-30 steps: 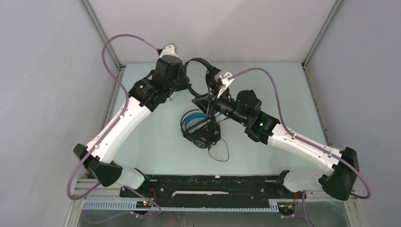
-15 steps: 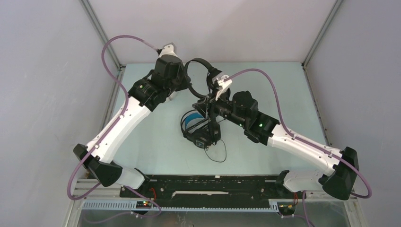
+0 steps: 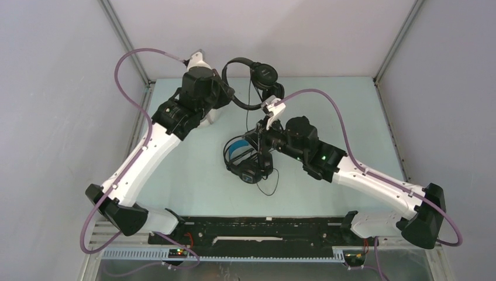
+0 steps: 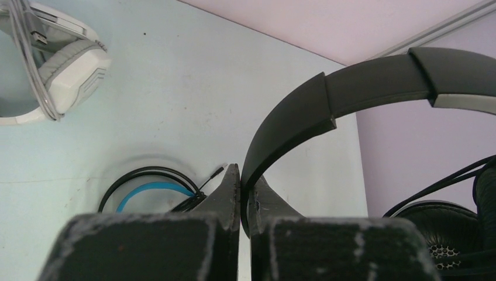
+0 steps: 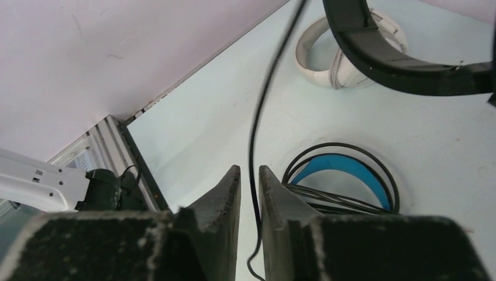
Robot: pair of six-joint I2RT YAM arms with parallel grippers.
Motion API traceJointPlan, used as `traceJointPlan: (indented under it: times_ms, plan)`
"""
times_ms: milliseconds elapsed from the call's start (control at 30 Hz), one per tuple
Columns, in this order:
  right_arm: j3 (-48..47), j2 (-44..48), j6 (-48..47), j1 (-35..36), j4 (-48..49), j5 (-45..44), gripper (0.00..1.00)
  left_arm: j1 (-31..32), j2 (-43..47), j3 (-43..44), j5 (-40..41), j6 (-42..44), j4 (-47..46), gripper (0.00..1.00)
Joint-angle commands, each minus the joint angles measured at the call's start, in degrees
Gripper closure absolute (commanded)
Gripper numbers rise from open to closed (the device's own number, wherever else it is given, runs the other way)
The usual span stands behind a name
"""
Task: Wrap the headphones
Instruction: Wrap the headphones cable around the headphones.
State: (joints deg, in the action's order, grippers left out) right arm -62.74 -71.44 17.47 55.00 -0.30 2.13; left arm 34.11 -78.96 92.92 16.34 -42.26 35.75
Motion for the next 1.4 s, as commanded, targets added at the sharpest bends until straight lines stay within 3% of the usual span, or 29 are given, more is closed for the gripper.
traceJointPlan:
  times_ms: [0, 133, 300, 533, 733, 1000, 1233, 1367]
  plan:
    - [3.48, 2.38, -3.23, -0.23, 4.57, -2.92, 0.85, -0.31, 2.57, -0.81, -2.43, -3.33, -4.86, 1.0]
    - [7.13, 3.2, -4.64, -1.39, 6.97, -4.43, 0.88, -0.5, 3.01, -0.11, -4.1, -3.79, -4.31, 1.0]
    - [14.52, 4.29, -7.29, -1.86, 16.35, 1.85, 0.66, -0.54, 3.99, -0.02, -4.49, -3.97, -4.07, 1.0]
    - [19.59, 0.51, -7.74, -2.62, 26.42, 7.02, 0.55, -0.56, 4.43, 0.41, -5.18, -4.15, -4.3, 1.0]
    - [22.98, -5.67, -7.14, -2.01, 35.35, 8.01, 0.54, -0.58, 4.38, 0.5, -5.49, -4.15, -4.2, 1.0]
    - [27.41, -8.23, -4.99, -2.55, 40.53, 7.8, 0.6, -0.59, 4.6, 1.23, -5.56, -3.89, -4.18, 1.0]
    - [30.57, -4.6, -3.64, -4.61, 39.83, 7.66, 0.96, -1.22, 4.66, 2.77, -5.86, -2.68, -2.87, 1.0]
    - [32.17, 0.68, -3.23, -7.33, 35.18, 7.34, 1.0, -2.76, 5.51, 3.37, -8.28, -1.85, -2.65, 1.0]
